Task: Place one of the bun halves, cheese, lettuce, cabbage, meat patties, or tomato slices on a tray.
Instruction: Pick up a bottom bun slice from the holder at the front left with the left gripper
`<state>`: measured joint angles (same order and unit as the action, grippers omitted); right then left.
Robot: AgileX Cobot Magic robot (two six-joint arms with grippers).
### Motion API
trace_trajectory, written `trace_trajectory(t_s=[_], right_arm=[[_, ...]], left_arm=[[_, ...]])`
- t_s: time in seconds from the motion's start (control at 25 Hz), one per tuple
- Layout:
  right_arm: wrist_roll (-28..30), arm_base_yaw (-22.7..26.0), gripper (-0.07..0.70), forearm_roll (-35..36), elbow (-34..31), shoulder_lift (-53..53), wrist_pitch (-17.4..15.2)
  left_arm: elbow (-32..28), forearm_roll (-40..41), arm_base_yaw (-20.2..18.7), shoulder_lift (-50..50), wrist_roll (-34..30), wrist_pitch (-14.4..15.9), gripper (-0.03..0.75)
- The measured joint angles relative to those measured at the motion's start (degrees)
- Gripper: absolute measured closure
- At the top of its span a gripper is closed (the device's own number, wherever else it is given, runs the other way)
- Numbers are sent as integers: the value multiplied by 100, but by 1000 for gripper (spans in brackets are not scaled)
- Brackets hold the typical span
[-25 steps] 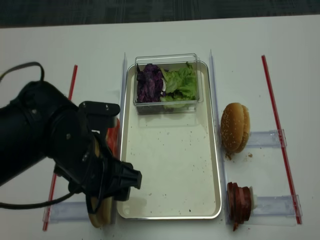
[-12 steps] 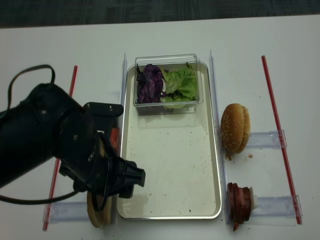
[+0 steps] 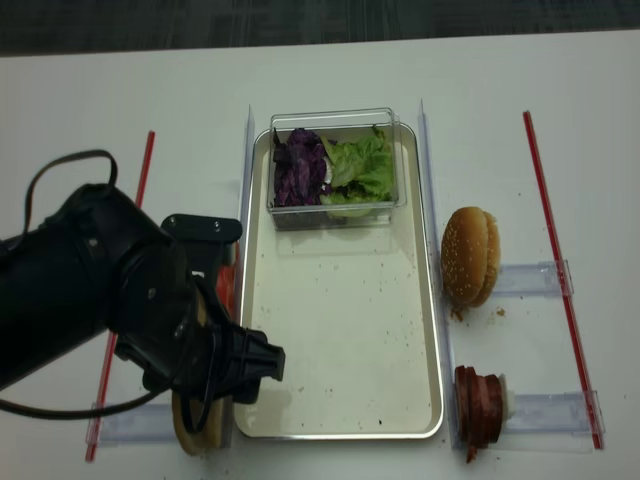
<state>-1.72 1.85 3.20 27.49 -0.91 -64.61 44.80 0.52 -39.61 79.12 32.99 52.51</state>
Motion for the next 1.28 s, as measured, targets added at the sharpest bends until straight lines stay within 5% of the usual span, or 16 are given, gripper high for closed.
trace_trajectory(t_s=[0.4, 0.84, 1.28], right_arm=[[0, 0, -46, 0, 0, 0, 0], [0, 0, -46, 0, 0, 0, 0], [0, 0, -46, 0, 0, 0, 0]], left_arm=[[-414, 73, 0, 0, 106, -503, 221], [-414, 164, 0, 0, 128, -526, 274], [-440, 278, 0, 0, 139, -526, 464]])
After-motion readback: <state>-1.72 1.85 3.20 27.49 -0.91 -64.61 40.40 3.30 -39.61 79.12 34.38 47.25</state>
